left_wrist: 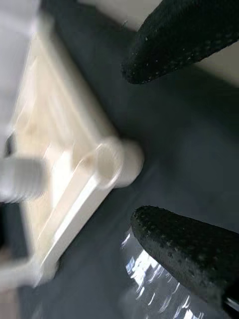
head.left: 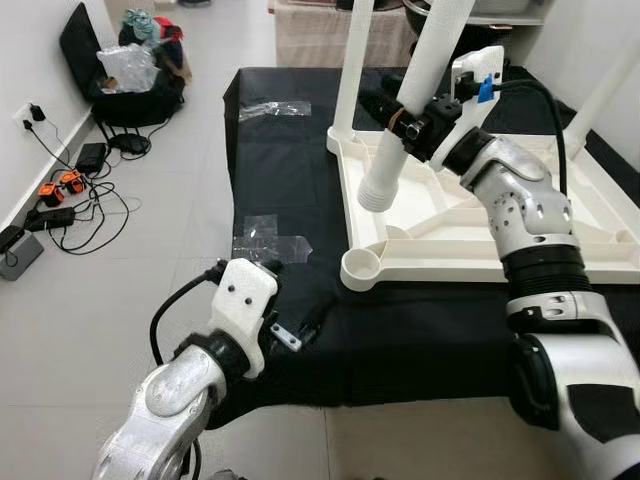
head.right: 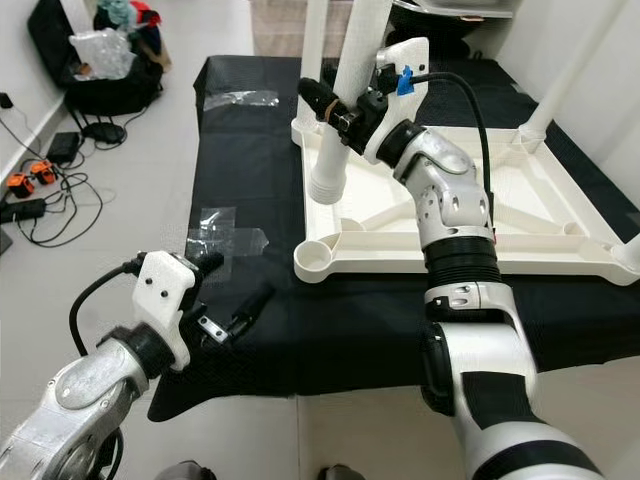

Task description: Building children table

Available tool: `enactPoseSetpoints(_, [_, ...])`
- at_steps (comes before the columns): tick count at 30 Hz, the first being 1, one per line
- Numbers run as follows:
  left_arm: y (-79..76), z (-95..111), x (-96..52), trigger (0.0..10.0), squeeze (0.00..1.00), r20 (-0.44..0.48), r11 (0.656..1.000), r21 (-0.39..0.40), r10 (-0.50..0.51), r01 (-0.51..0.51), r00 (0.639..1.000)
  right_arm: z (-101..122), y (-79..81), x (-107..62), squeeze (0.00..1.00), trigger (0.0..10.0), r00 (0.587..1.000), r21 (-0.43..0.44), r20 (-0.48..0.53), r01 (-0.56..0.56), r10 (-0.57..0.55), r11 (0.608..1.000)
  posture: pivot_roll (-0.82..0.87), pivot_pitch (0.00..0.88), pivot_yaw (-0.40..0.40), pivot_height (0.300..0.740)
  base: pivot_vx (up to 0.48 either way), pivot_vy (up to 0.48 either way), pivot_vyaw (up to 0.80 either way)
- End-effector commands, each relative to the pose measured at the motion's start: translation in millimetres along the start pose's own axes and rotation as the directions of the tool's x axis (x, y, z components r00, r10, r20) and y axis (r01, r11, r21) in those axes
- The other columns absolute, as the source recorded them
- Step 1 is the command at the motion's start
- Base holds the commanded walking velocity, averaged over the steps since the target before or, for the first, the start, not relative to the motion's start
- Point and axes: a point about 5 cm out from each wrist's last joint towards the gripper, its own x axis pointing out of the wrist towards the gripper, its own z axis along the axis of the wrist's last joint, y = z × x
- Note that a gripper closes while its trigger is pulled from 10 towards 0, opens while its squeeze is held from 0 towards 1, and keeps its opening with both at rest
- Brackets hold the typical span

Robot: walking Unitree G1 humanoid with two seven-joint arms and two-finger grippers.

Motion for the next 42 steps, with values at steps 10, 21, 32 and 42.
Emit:
enactPoseSetpoints(10, [-17.5,-1.4,-12.6,10.0,0.00,-0.033,0.995,-0.069,-0.075,0.073,0.997,-14.8,26.6,4.7,0.00,10.0,0.955,0.040,-0.004,-0.297,0.298,0.954,0.07,0.234,-0.086,0.740,0.000,0.000,0.00])
enactPoseSetpoints(21, [-28.1,6.1,-19.2,10.0,0.00,-0.025,0.989,-0.095,-0.114,0.111,0.993,-19.3,37.7,17.5,0.00,10.0,0.915,0.054,0.013,-0.402,0.402,0.914,0.09,0.272,-0.082,0.740,0.000,0.000,0.00])
enactPoseSetpoints(32, [-29.6,8.6,-21.6,10.0,0.00,-0.031,0.989,-0.093,-0.123,0.119,0.992,-8.6,22.9,0.9,0.00,10.0,0.899,0.034,0.021,-0.437,0.437,0.899,0.09,0.279,-0.076,0.740,0.000,0.000,0.00])
enactPoseSetpoints(42, [-29.8,9.0,-21.3,10.0,0.00,-0.040,0.988,-0.091,-0.129,0.125,0.991,-9.6,21.2,-6.1,0.00,10.0,0.889,0.056,0.063,-0.456,0.453,0.888,0.10,0.274,-0.066,0.740,0.000,0.000,0.00])
